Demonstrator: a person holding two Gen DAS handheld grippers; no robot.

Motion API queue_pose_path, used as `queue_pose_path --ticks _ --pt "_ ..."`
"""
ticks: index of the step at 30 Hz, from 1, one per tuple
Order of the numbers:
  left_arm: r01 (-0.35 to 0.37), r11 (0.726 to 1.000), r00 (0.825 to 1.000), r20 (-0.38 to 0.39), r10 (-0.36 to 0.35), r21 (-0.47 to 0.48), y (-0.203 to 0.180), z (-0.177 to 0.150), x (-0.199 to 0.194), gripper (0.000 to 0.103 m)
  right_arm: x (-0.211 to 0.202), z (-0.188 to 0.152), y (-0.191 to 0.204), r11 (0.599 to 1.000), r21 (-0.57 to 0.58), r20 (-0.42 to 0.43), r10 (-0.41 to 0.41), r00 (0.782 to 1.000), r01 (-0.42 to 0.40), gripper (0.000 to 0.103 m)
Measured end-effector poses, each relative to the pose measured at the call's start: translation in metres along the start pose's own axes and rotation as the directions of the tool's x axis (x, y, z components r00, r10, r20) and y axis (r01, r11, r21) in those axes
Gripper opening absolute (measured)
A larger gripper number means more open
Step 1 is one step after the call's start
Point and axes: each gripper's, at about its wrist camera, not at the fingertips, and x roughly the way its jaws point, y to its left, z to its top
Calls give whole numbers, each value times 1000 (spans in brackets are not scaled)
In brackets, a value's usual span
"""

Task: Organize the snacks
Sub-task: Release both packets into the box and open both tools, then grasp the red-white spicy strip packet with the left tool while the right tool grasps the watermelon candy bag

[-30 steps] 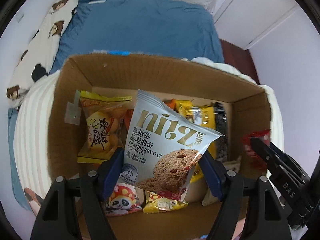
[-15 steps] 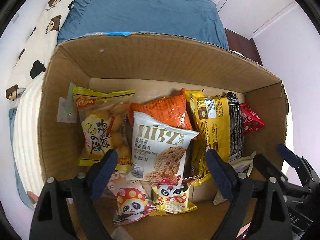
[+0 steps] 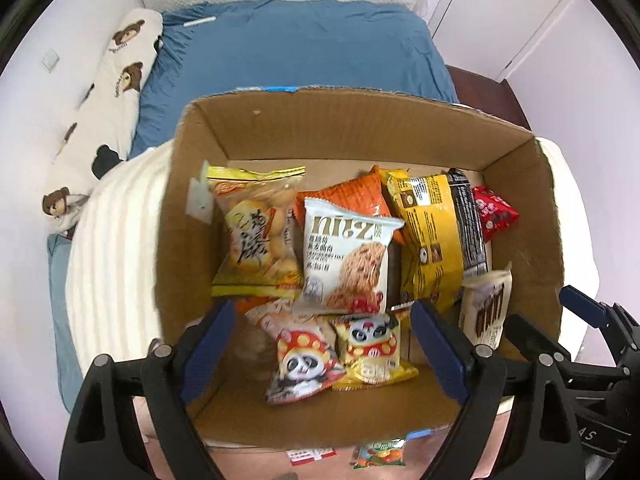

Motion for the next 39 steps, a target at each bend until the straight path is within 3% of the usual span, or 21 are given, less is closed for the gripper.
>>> queue_pose_path --ticks 7,17,26,30,35,39 --pt "-32 999 994 106 29 28 -1 -34 -43 90 -36 -33 12 1000 -13 42 28 999 -28 94" --pt "-49 998 959 280 37 36 0 -99 -106 90 -94 -88 18 999 16 179 41 983 -44 94" --pt "-68 996 932 359 45 52 -3 -146 -133 90 -134 -133 26 999 15 272 31 962 -36 94" --pt "-85 996 921 383 65 35 2 -163 -135 90 -137 -149 28 998 22 272 54 961 -63 94" --pt "-61 998 937 344 60 -6 17 -180 -119 90 -115 -174 25 993 52 217 95 972 -108 94" --pt "-63 996 968 241 74 -56 34 -195 -75 90 -69 -193 18 982 109 105 143 984 -154 94"
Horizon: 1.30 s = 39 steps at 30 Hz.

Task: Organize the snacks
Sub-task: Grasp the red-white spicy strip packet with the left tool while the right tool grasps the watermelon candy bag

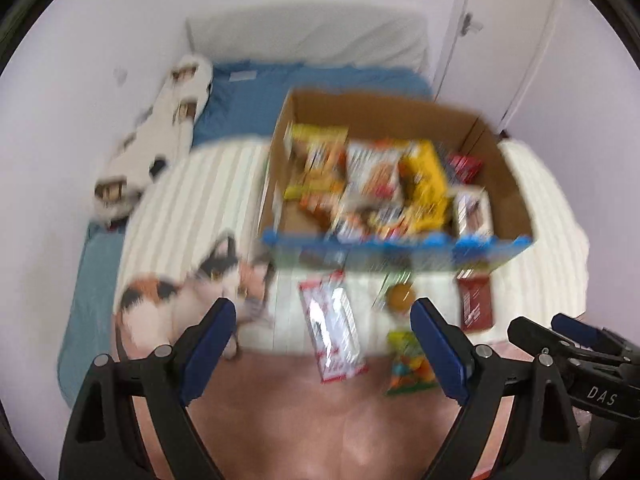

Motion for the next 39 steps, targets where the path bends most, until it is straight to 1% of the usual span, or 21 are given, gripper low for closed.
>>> queue_pose_path --ticks 3,4,7,8,11,14,16,17,18,20,21,22,24,27,28,29,30,31,32,34,39 --pt "-27 999 996 -90 26 -18 8 -20 34 90 43 -16 -12 997 64 -93 41 995 -35 94" --pt "-51 999 991 -126 49 -15 10 -28 48 90 52 -21 -13 996 78 -111 50 993 -41 94" --pt "-110 994 977 -186 108 -3 17 -41 79 90 93 -32 -16 992 118 -167 54 984 -34 94" --pt "-135 991 984 -120 132 -14 19 -44 86 90 105 -35 -16 992 122 -174 52 983 -30 94" --pt "-173 985 973 -158 169 -12 27 -48 107 90 140 -42 -8 992 122 -208 33 978 -8 94" --pt "-161 986 969 -196 150 -38 33 -48 124 90 167 -47 3 996 92 -214 4 977 16 93" --pt "-113 990 971 -221 93 -81 36 -46 134 89 178 -52 7 997 65 -207 -20 978 34 93" --pt "-84 990 970 -238 55 -115 37 -44 141 89 185 -56 9 998 40 -209 -46 977 55 90" --pt "-62 989 968 -250 27 -134 35 -42 146 89 186 -58 10 997 22 -202 -63 977 69 87" --pt "-27 988 963 -268 -14 -150 30 -37 157 89 182 -62 6 994 0 -185 -106 977 107 61" --pt "-8 988 960 -276 -35 -153 26 -34 163 89 179 -63 2 995 7 -183 -97 978 100 59" --pt "14 989 956 -289 -58 -150 18 -31 171 89 177 -63 -2 995 16 -187 -92 978 97 59" --pt "30 991 951 -302 -69 -133 6 -27 182 89 171 -64 -13 994 34 -197 -97 976 105 59" --pt "10 997 953 -300 -34 -79 -9 -21 193 90 167 -63 -22 996 56 -228 -58 972 73 60" --pt "-3 999 959 -284 -10 -48 -15 -19 195 89 166 -62 -24 996 73 -232 -39 972 58 63" --pt "-6 999 963 -268 -3 -32 -19 -19 195 89 166 -62 -27 995 92 -240 -15 971 38 70" --pt "-4 1000 970 -243 0 -17 -22 -19 193 85 164 -61 -28 994 101 -237 -17 971 42 73" --pt "-20 1000 975 -220 19 -3 -23 -20 190 70 163 -61 -30 993 105 -231 -22 973 47 75" --pt "-32 999 977 -212 33 8 -24 -22 189 66 161 -61 -30 994 103 -225 -21 974 45 75" --pt "-27 999 977 -213 31 25 -23 -29 184 54 162 -62 -30 993 103 -229 -27 973 51 75" --pt "-40 998 972 -230 50 47 -7 -64 170 54 175 -62 -30 992 121 -219 -13 976 40 75"
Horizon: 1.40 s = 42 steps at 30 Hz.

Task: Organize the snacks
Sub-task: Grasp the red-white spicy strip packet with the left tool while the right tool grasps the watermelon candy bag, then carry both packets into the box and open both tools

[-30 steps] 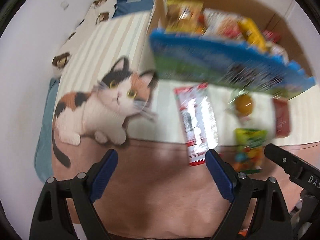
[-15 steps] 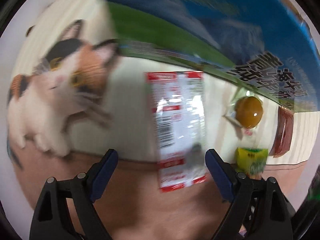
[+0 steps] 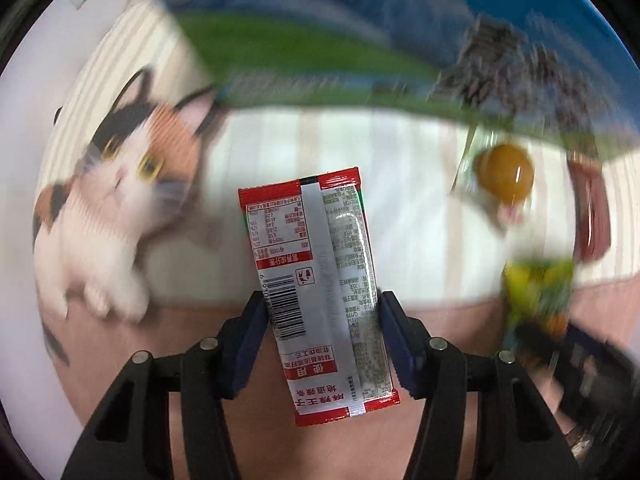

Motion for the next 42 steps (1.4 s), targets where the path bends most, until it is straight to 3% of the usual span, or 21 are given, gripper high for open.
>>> queue_pose_path --ticks 3,5,7,13,15,18,22,25,28,30,32,35,42 --pt "-13 1000 999 -29 13 6 8 -28 0 54 4 1 10 998 -60 54 -32 998 35 75" --pt "-17 1000 999 -48 17 1 11 -40 3 54 7 -3 18 991 -103 72 -78 994 85 63" --pt "-14 1000 998 -59 14 -5 14 -44 6 54 8 -9 19 988 -120 75 -88 993 97 59" --pt "-17 999 996 -84 15 -27 15 -49 12 58 13 -33 6 997 -66 -71 29 997 -34 58" --pt "-12 999 995 -98 9 -34 12 -46 13 59 16 -34 -10 988 39 -98 151 984 -148 63" --pt "-8 999 993 -114 4 -32 14 -40 12 60 16 -36 -20 970 99 -78 231 970 -223 74" --pt "-11 1000 993 -115 7 -27 13 -24 17 60 16 -35 -10 985 35 -87 172 981 -169 82" --pt "-12 999 995 -101 9 -31 19 -20 13 60 26 -30 17 997 -27 -92 65 994 -68 82" --pt "-13 999 997 -76 10 -42 14 -37 19 55 36 -31 39 995 -88 -70 -51 996 45 81" --pt "-13 999 998 -60 10 -49 18 -53 21 53 41 -33 49 984 -143 -46 -110 993 103 78" --pt "-13 999 999 -51 11 -47 19 -57 21 52 44 -36 54 973 -178 -23 -156 987 150 64" --pt "-14 999 998 -58 11 -45 17 -59 19 50 46 -38 55 968 -199 6 -157 988 155 57" --pt "6 999 998 -58 -9 -44 18 -65 5 48 14 -50 16 980 -178 14 -92 996 93 56"
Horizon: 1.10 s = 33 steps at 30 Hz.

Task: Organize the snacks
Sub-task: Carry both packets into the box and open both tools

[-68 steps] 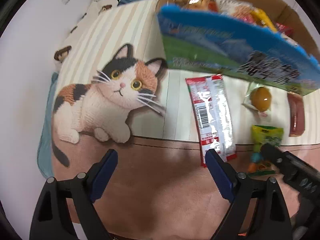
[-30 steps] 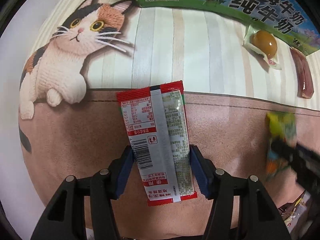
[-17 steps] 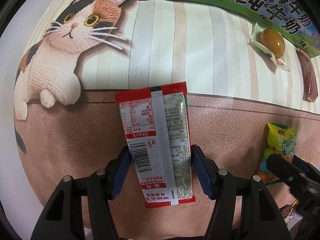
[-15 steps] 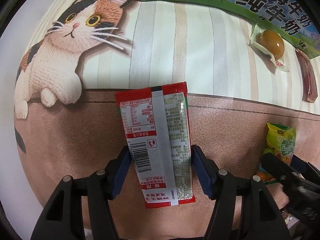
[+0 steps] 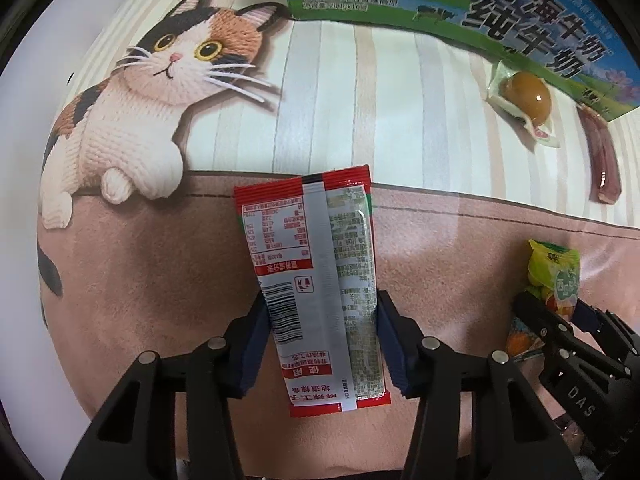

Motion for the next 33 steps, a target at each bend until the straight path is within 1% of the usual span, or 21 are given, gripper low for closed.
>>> queue_pose_path --ticks 3,5,7,8,13,14,17,21,23,24,25,27,29,30,32,33 --pt "30 1000 1000 -4 -30 -1 -1 13 -7 48 -17 -5 -21 996 55 -7 76 997 -75 55" --pt "44 999 999 10 -44 7 -2 14 -17 48 -22 -5 -30 987 98 -18 131 991 -129 55" --pt "58 998 998 31 -58 20 -3 16 -28 48 -28 -7 -35 979 124 -23 166 986 -162 55" --pt "77 997 997 -32 -77 21 -5 17 -35 48 -31 -9 -37 976 130 -20 179 984 -175 55" --pt "111 991 992 46 -115 69 -11 32 -77 48 -54 -13 -49 964 133 -2 232 973 -230 55" --pt "122 989 989 75 -128 82 -13 34 -83 48 -62 -12 -50 962 127 11 243 970 -242 55" --pt "152 983 980 113 -164 107 -21 50 -113 48 -90 -6 -51 954 105 56 276 960 -280 55" --pt "181 971 962 178 -207 155 -33 74 -158 48 -138 9 -52 946 69 132 307 943 -318 55" --pt "195 965 952 202 -229 177 -38 89 -178 48 -165 23 -57 938 57 179 327 928 -342 55" --pt "196 963 950 209 -234 186 -42 98 -182 48 -180 31 -61 935 49 206 336 919 -352 55" --pt "200 960 945 219 -241 195 -42 110 -191 48 -188 40 -58 932 43 224 341 913 -359 55" --pt "188 957 945 227 -237 219 -44 134 -207 48 -204 63 -51 928 34 269 348 898 -370 55" --pt "158 963 944 253 -213 220 -41 158 -219 48 -223 87 -54 933 7 311 340 888 -360 55" --pt "134 966 945 264 -192 223 -42 171 -218 48 -226 98 -53 935 0 328 335 883 -355 55" --pt "99 970 951 268 -158 220 -40 192 -216 48 -230 122 -54 942 -10 351 316 881 -334 55" --pt "80 974 956 259 -135 212 -37 209 -211 48 -228 134 -51 945 -11 356 308 882 -326 55"
